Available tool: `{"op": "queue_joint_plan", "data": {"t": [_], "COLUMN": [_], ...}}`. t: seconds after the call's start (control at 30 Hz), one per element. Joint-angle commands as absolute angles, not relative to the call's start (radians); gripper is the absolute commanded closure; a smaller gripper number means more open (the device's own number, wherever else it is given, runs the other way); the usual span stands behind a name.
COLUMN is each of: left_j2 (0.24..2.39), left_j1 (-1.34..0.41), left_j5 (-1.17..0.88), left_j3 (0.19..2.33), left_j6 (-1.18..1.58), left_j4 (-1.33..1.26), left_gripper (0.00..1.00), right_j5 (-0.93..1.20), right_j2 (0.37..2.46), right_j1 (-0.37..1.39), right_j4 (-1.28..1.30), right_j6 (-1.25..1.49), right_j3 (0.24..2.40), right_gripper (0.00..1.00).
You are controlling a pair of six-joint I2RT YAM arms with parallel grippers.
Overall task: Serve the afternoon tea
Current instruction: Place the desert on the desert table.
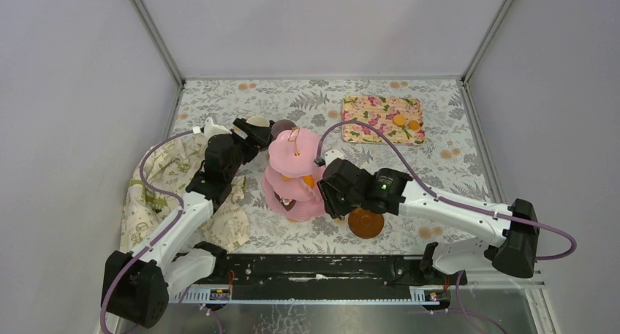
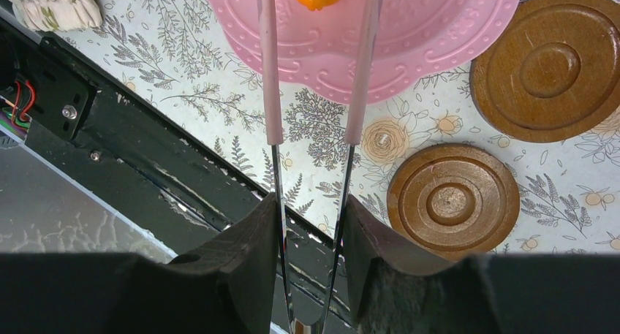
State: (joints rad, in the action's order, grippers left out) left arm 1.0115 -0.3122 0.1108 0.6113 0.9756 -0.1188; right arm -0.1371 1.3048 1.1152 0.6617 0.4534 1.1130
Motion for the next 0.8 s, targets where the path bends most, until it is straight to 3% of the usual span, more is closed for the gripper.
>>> {"op": "queue_joint_plan", "data": {"t": [0.0,0.77], "left_j2": [1.0,0.975], "left_j1": [-0.303,-0.293], "left_j5": [0.106,0.097], "left_j3": [0.631,0.628], "left_j6": [0.956,0.962], "left_j4": [-0.172,-0.172], "left_gripper": [0.13,0.13], "right_j5": [-0.164,-0.467], "right_j2": [1.255,1.105], "right_j1": [1.126,1.085], "right_j4": [0.652,0.761], "right_j6": [0.468,0.584], "right_j3": [1.139,1.072], "right_gripper": [0.59,0.61]}}
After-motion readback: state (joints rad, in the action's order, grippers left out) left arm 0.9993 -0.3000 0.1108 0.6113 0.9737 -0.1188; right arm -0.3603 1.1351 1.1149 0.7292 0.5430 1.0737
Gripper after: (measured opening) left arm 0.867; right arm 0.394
